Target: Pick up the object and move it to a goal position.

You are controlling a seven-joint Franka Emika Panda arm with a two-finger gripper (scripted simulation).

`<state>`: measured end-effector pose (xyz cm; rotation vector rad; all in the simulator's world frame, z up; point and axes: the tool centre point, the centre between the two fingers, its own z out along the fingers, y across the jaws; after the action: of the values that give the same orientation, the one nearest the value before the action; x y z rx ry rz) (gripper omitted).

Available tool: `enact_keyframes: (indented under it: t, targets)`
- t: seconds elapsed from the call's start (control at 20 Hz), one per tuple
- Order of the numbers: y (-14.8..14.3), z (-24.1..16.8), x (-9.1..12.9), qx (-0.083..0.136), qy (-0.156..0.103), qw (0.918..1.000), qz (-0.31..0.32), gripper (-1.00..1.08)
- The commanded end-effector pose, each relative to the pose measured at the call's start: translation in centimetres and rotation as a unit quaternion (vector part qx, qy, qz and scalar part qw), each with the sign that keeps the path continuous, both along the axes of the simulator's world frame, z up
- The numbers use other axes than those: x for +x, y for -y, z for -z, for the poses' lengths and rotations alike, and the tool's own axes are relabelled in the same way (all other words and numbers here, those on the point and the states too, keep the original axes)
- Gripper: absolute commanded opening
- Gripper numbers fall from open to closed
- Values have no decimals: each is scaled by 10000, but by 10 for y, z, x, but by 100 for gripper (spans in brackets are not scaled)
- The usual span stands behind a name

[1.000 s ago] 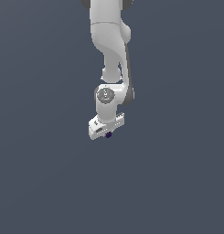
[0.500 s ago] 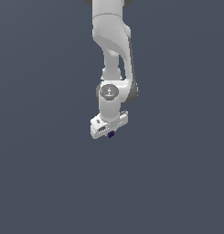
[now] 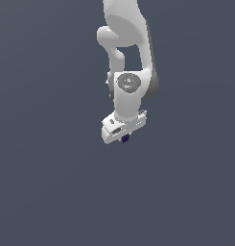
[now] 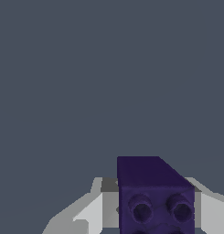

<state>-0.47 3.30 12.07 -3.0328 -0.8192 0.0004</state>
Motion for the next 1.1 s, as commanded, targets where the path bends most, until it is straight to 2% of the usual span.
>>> enact_keyframes:
  t: [0.0,0.55,1.05]
  targets:
    - [-13,-24,9,0,1,10000,0,-100]
    - [-67,-121,49,0,1,10000,0,-100]
    - [-100,-180,75,0,1,10000,0,-100]
